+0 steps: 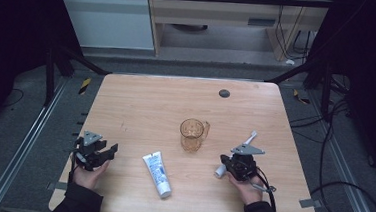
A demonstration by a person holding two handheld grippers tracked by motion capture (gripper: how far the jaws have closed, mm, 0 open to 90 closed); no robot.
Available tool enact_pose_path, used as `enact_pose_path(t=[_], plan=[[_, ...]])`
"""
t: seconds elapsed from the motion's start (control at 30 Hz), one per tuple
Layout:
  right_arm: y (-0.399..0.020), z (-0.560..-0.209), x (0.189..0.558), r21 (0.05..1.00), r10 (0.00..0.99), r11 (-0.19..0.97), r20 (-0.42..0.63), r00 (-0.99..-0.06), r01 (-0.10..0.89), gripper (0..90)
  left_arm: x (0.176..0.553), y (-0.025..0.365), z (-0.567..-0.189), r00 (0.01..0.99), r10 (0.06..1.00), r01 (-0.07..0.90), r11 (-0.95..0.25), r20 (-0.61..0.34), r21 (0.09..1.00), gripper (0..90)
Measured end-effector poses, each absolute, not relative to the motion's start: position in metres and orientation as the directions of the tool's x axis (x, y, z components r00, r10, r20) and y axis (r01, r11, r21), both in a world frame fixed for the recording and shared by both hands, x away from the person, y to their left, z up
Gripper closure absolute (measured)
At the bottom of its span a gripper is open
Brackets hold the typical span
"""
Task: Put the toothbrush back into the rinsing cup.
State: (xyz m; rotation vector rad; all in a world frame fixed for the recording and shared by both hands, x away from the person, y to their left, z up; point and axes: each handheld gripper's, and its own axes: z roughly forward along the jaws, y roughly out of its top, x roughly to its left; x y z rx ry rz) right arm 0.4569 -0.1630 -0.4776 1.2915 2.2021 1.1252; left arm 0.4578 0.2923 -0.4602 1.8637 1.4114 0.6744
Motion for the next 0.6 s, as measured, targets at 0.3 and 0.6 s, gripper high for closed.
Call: enact_pose_path(t=[0.3,0.6], plan=[[-0.1584,-0.4822,0.4576,0.760,0.838,0.296,0.083,-0.539,0.579,90.0,0.4584,0.2908,-0.4608,0.281,0.960,0.605,-0.177,0.000,0.777,51.5],[-0.1583,-0.4854,0.4573,0.742,0.835,0.309,0.087,-0.543,0.595,90.0,0.4586,0.2908,-0.4610,0.286,0.958,0.607,-0.181,0.000,0.774,51.5]])
